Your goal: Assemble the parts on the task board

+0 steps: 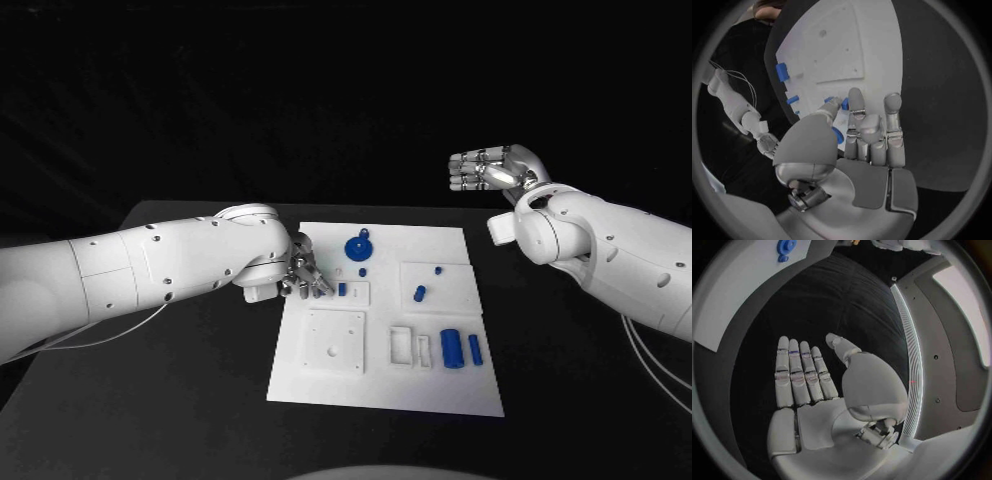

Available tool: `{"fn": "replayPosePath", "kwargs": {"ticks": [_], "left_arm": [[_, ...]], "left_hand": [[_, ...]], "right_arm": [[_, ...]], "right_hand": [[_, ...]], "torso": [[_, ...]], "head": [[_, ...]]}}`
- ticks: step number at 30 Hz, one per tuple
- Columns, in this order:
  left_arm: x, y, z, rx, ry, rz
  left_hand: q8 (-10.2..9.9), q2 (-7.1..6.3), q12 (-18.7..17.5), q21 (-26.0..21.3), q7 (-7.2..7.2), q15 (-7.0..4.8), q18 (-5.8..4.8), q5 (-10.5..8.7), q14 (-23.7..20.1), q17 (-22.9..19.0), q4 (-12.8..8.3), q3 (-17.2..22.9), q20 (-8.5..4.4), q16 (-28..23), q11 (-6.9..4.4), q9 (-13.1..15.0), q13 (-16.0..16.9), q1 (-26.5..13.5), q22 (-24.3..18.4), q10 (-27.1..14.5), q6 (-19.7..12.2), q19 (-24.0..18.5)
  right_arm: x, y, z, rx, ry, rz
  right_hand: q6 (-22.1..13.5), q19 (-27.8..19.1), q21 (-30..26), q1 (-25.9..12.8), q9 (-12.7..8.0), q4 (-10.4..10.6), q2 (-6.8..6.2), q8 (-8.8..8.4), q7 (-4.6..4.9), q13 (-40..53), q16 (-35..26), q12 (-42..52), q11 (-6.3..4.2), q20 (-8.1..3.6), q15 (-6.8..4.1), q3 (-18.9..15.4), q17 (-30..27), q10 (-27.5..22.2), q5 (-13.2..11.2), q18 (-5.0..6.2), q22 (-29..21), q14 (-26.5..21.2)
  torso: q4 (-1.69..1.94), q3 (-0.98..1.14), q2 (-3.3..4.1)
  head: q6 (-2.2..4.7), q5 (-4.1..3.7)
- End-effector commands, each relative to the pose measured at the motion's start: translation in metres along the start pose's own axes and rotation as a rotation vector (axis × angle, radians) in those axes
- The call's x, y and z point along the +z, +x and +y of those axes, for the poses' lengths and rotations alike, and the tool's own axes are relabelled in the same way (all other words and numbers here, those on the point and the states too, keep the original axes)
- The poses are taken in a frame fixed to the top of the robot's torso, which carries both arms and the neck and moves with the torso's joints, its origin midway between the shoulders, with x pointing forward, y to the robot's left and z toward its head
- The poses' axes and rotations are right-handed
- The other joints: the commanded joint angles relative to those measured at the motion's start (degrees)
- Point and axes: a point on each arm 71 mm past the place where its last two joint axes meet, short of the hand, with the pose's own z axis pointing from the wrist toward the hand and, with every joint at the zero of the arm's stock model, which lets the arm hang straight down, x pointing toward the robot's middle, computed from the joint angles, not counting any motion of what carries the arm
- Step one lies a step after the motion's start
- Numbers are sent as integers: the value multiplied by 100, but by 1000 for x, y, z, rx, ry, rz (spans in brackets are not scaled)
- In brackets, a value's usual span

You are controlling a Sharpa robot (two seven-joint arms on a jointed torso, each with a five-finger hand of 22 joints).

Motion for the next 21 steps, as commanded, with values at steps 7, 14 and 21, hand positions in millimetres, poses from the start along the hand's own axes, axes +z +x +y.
{"fn": "replayPosePath", "kwargs": {"ticks": [7,14,21], "left_arm": [[0,2,3,5,-4,-4],[-1,1,4,6,0,1],[-3,0,4,-4,26,7]], "left_hand": [[23,-208,-39,-49,42,43,-43,-258,-7,-19,441,-105,-3,-17,3,-1,98,3,110,262,28,49],[23,-232,-66,-56,52,43,-41,-332,-32,-57,494,-148,-2,-41,11,10,100,-42,110,260,16,37],[24,-464,-124,-69,97,66,-39,-1099,-99,-90,953,-1354,18,-47,46,58,128,-87,115,256,-27,-11]], "right_arm": [[0,1,0,3,-5,10],[-1,1,-2,4,-1,12],[-2,2,-4,4,1,13]], "right_hand": [[-50,-66,-35,11,0,1,49,-5,-15,-9,-19,-28,4,3,-8,-47,-5,-32,39,52,-7,-50],[-50,-66,-35,11,0,1,49,-5,-15,-9,-19,-28,4,3,-8,-47,-5,-32,39,52,-7,-50],[-50,-66,-35,11,0,1,49,-5,-15,-9,-19,-28,4,3,-8,-47,-5,-32,39,52,-7,-50]], "torso": [[5,-7,-2],[2,-9,-2],[6,-6,-1]], "head": [[8,-12],[44,-6],[52,-11]]}}
